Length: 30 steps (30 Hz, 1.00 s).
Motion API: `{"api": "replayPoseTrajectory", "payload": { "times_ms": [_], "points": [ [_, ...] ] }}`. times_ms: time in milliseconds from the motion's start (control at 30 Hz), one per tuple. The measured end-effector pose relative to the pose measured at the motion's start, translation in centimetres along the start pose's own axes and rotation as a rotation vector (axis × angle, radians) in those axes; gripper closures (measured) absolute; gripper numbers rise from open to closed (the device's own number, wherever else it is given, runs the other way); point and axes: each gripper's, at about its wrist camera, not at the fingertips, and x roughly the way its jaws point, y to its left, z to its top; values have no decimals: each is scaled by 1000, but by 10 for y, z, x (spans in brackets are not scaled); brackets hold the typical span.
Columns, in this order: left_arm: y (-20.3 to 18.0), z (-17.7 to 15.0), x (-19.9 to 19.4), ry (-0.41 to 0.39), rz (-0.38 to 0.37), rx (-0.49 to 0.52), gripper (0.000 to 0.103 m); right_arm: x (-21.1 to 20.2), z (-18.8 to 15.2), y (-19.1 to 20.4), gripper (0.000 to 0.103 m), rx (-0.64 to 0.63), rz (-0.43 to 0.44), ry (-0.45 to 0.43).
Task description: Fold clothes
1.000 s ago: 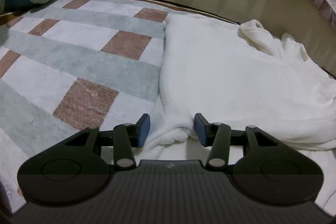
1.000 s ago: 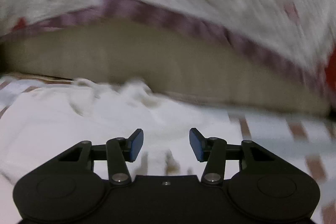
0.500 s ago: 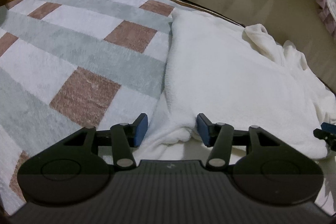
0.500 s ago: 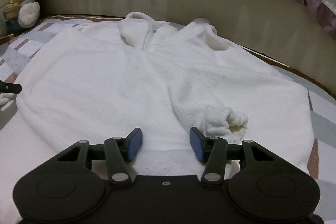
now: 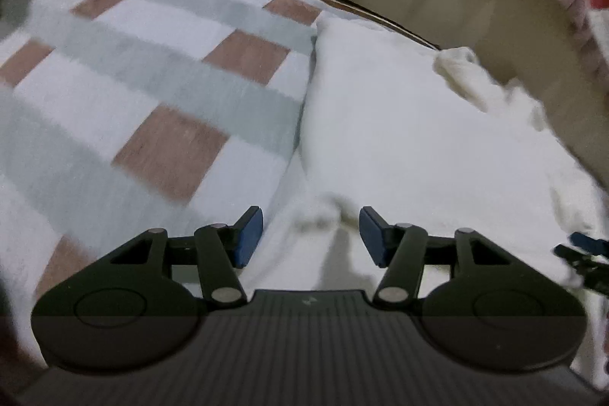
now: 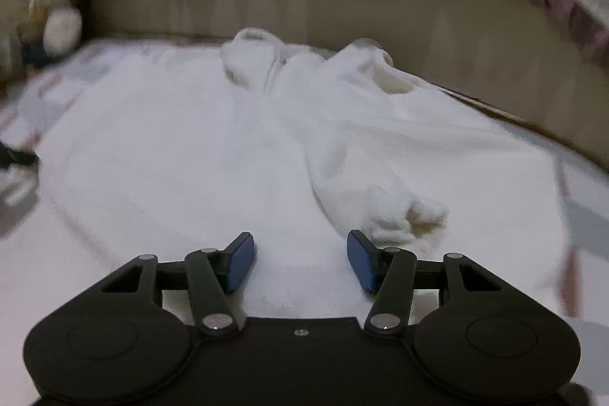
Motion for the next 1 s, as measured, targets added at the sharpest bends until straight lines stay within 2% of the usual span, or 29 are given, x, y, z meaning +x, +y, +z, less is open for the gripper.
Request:
{"api": "replayPoseTrajectory", "payload": {
  "times_ms": [100,133,300,367,433,567,633,667,700,767,900,967,1000],
  "points": [
    [13,-25,-37,73,2,14,46,-40,-10,26,41,-102,-77,19],
    [17,-35,-47,95,0,24,46,-51,-15,32,41,-113,-73,34],
    [13,-77,-86,177,13,190,41,-107,-21,37,40,-45,107,118],
    [10,-91,-96,205,-4,236,40,-123,-15,26,38,7,197,184],
    [8,-100,-102,225,-6,268,40,-132,-12,15,38,40,251,261],
    [5,-111,-110,252,8,309,40,-135,-18,-21,37,187,220,442],
    [6,-111,-113,273,-31,301,44,-132,-34,-41,37,288,204,509],
    [7,-111,-114,283,-50,297,49,-130,-41,-50,37,338,196,542],
    [8,-112,-115,292,-66,292,58,-128,-51,-58,37,382,182,566],
    [11,-112,-114,320,-74,269,68,-120,-72,-71,37,468,169,628],
    [17,-113,-111,380,-34,238,68,-104,-111,-82,37,610,182,757],
    [17,-115,-110,403,-22,246,66,-99,-119,-76,37,565,166,809],
    [16,-117,-110,413,-21,257,61,-98,-120,-73,37,540,170,824]
  ]
}}
